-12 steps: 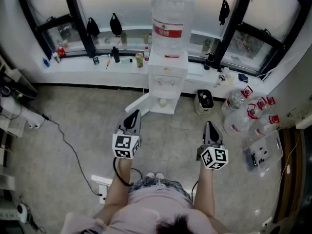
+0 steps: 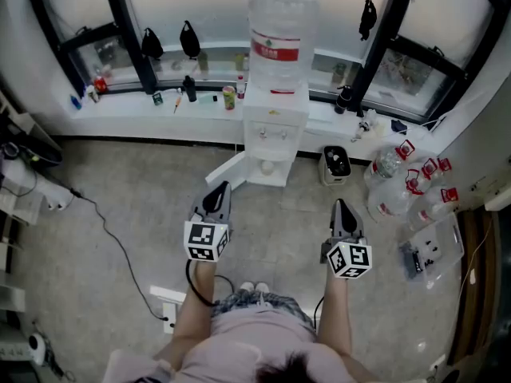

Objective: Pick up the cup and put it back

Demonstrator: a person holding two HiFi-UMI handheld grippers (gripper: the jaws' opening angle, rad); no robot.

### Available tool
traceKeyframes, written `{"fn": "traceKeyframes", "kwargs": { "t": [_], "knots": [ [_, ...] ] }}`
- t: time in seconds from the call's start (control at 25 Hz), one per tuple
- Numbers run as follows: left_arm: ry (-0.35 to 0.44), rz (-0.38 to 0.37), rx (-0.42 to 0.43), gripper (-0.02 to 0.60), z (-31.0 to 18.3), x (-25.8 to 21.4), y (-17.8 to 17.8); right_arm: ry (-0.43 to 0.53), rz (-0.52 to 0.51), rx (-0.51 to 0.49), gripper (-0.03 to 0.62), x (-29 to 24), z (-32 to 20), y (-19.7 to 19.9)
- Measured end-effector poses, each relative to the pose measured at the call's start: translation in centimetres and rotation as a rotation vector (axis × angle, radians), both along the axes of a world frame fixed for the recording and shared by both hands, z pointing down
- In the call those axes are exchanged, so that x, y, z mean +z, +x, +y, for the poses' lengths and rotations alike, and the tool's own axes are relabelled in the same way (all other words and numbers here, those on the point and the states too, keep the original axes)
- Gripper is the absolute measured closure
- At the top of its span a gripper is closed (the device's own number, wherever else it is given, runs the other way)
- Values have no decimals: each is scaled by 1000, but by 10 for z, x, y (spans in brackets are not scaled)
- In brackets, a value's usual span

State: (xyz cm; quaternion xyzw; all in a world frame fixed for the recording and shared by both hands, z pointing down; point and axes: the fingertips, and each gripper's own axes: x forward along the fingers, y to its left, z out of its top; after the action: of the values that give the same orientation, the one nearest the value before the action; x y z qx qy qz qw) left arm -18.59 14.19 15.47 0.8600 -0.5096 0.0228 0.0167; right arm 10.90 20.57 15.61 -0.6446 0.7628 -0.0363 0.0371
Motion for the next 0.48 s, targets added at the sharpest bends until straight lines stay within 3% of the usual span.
{"fn": "traceKeyframes", "kwargs": {
  "t": [0.48],
  "knots": [
    [-9, 4, 8, 557, 2, 3, 1, 3, -48, 5, 583, 3, 3, -1]
  ]
}}
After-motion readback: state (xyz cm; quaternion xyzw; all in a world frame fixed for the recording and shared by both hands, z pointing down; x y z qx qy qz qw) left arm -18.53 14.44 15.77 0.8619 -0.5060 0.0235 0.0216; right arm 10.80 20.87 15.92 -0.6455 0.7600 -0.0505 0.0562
